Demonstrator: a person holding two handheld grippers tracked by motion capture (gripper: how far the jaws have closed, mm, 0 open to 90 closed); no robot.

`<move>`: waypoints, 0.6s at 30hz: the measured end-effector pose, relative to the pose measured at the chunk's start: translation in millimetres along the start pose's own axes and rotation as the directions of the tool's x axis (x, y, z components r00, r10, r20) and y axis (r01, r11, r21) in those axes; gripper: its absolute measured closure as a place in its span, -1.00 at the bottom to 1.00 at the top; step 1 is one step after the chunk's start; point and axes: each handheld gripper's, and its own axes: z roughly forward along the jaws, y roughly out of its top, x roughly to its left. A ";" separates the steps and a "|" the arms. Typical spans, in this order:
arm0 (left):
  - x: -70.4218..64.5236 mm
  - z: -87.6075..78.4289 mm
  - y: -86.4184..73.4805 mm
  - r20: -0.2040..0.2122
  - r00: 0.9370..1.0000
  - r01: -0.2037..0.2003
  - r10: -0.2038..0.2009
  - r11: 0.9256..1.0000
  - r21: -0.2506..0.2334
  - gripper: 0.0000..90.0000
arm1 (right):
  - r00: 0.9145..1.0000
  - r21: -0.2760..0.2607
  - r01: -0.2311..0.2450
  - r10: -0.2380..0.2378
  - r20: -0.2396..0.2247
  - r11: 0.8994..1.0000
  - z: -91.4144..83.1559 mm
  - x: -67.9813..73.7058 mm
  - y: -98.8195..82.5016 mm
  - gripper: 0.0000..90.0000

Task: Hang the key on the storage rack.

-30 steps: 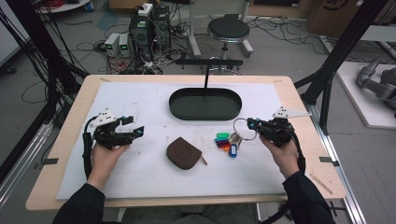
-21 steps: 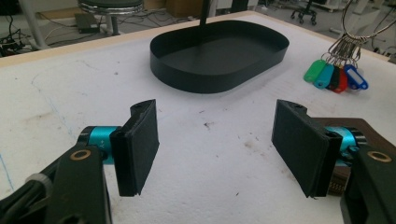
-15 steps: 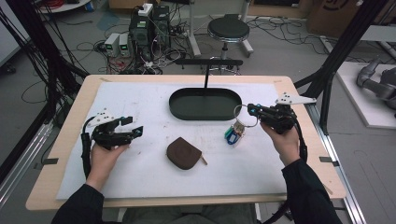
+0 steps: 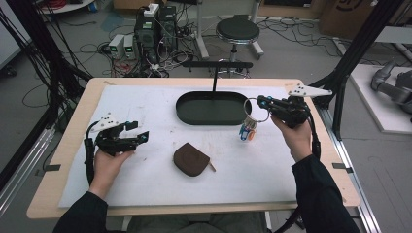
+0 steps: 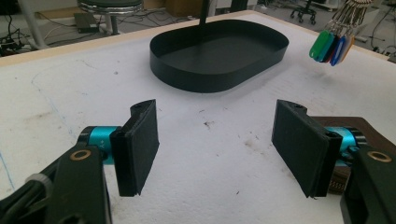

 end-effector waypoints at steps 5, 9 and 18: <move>0.0 0.4 0.0 0.000 1.000 -0.004 0.004 1.000 -0.001 -0.30 | 1.000 -0.003 0.015 -0.015 0.005 1.000 3.6 -2.2 7.8 0.95; -0.1 0.6 -0.1 0.000 1.000 -0.004 0.004 1.000 0.004 -0.30 | 1.000 -0.012 0.025 -0.025 0.011 1.000 7.1 -4.2 15.2 0.95; -0.4 1.2 -0.3 -0.001 1.000 -0.010 0.010 1.000 0.009 -0.30 | 0.999 -0.013 0.037 -0.037 0.016 0.999 16.3 -7.6 28.8 0.95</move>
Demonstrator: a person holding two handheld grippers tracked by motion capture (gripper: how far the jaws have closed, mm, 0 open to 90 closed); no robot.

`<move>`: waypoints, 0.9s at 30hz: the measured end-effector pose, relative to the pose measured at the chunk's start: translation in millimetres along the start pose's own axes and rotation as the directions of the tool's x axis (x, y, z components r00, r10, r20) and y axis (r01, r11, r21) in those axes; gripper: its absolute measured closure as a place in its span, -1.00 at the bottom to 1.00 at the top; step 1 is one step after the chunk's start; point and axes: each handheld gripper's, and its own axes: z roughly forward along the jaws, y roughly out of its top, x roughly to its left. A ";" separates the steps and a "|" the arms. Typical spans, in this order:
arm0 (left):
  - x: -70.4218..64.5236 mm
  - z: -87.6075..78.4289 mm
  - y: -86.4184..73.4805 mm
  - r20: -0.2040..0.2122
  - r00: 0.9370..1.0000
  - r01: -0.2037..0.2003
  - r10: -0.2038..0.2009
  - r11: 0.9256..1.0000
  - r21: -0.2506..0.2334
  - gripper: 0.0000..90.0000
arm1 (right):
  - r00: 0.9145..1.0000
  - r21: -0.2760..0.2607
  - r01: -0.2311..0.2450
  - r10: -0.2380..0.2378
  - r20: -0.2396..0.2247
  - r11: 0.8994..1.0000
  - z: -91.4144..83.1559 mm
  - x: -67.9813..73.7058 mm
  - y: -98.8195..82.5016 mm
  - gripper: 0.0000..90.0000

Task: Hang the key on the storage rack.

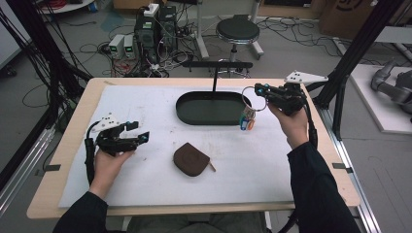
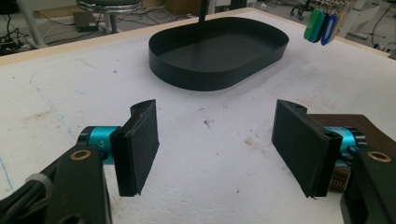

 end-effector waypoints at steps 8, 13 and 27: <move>0.1 0.0 0.1 -0.004 1.000 0.000 0.000 1.000 -0.002 -0.30 | 1.000 0.000 0.008 -0.008 0.002 1.000 13.1 -4.8 11.8 0.95; 0.1 0.1 -0.4 -0.004 1.000 0.000 0.000 1.000 0.003 -0.30 | 1.000 0.017 0.012 -0.012 0.009 1.000 25.7 -12.3 19.5 0.95; 1.3 -0.6 -2.0 -0.007 1.000 -0.001 0.001 1.000 0.007 -0.30 | 0.999 0.020 0.007 -0.008 0.031 1.000 48.8 -24.7 27.5 0.95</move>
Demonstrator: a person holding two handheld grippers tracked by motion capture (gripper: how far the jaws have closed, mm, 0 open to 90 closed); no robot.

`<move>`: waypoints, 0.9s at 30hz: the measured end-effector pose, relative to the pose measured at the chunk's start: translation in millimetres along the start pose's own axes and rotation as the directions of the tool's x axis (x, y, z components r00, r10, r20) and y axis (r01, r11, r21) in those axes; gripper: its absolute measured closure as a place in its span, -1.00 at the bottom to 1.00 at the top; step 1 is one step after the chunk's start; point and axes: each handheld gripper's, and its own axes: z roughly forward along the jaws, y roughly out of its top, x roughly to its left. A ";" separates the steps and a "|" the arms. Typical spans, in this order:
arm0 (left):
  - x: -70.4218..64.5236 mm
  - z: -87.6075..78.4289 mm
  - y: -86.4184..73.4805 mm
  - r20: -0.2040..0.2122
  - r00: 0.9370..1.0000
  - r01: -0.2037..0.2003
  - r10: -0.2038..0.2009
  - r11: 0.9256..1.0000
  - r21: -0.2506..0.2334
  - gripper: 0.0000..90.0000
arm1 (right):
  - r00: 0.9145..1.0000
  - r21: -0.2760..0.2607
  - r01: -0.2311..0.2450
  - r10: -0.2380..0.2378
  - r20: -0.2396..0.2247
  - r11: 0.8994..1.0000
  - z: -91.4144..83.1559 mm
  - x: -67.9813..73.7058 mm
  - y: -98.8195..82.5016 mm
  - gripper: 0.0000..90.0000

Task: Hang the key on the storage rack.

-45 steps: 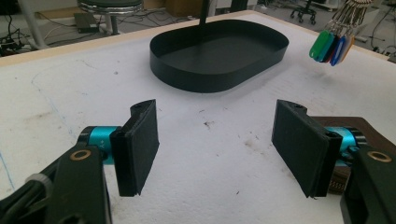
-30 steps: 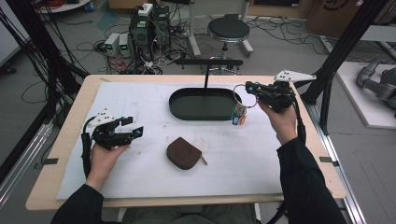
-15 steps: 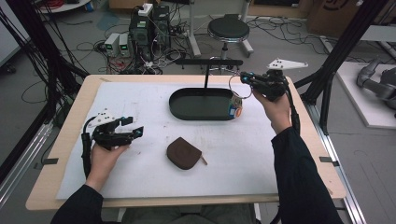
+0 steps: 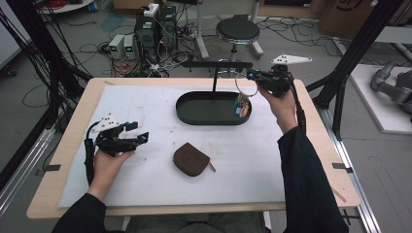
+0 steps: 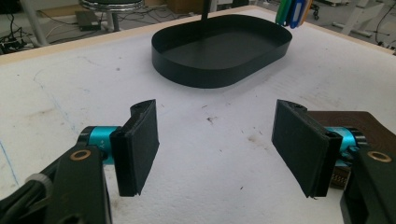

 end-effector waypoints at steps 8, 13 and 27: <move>0.5 0.4 -0.4 0.002 1.000 0.000 0.000 1.000 0.004 -0.30 | 1.000 -0.002 0.004 -0.004 0.011 1.000 9.1 -8.0 7.1 0.95; 0.5 0.3 -0.7 0.001 1.000 -0.002 0.002 1.000 0.004 -0.30 | 1.000 0.015 -0.022 0.022 0.016 1.000 16.2 -18.2 1.9 0.95; 1.1 -0.8 -2.9 -0.009 1.000 0.004 -0.004 1.000 0.004 -0.30 | 0.995 0.004 -0.093 0.093 0.045 0.996 28.7 -33.2 -7.5 0.95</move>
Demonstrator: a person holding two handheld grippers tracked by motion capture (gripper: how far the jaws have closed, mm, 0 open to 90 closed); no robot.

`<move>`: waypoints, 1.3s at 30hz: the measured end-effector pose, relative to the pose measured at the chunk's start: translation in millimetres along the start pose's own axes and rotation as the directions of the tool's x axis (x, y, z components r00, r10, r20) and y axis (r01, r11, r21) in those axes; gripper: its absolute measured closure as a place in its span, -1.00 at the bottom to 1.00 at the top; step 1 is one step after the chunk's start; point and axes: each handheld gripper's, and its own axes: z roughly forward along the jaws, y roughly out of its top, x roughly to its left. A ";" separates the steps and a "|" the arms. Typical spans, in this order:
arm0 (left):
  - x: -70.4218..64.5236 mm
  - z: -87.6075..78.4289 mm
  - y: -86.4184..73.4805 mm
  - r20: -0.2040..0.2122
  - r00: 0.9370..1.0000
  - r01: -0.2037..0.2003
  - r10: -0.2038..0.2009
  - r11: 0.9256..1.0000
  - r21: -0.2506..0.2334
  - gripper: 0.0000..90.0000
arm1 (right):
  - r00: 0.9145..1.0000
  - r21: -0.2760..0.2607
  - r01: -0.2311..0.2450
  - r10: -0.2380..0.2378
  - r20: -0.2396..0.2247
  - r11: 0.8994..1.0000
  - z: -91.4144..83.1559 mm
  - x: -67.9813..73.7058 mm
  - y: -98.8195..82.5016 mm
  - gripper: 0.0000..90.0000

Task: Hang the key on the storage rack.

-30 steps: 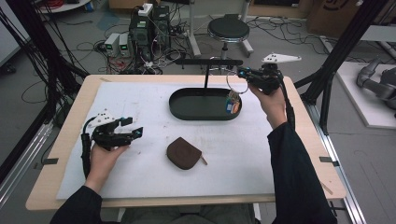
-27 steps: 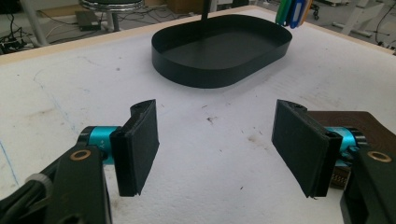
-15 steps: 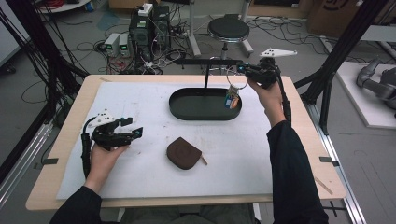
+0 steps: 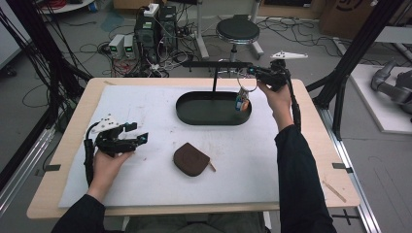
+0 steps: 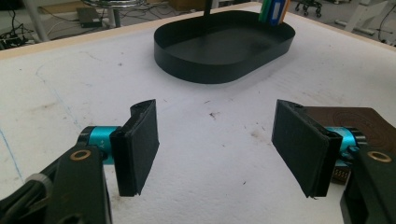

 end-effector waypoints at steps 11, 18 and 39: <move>1.8 -0.2 -1.0 -0.007 1.000 -0.001 0.001 1.000 0.000 -0.30 | 0.999 0.006 -0.043 0.043 0.011 0.999 7.0 -10.5 -6.2 0.95; 2.2 -0.3 -1.3 -0.007 1.000 -0.003 0.003 1.000 0.003 -0.30 | 0.998 0.004 -0.065 0.065 0.022 0.998 7.4 -17.4 -8.7 0.95; 3.9 -3.2 -1.8 -0.009 1.000 0.000 0.000 1.000 0.002 -0.30 | 0.997 0.002 -0.074 0.074 0.009 0.997 13.8 -23.4 -13.9 0.94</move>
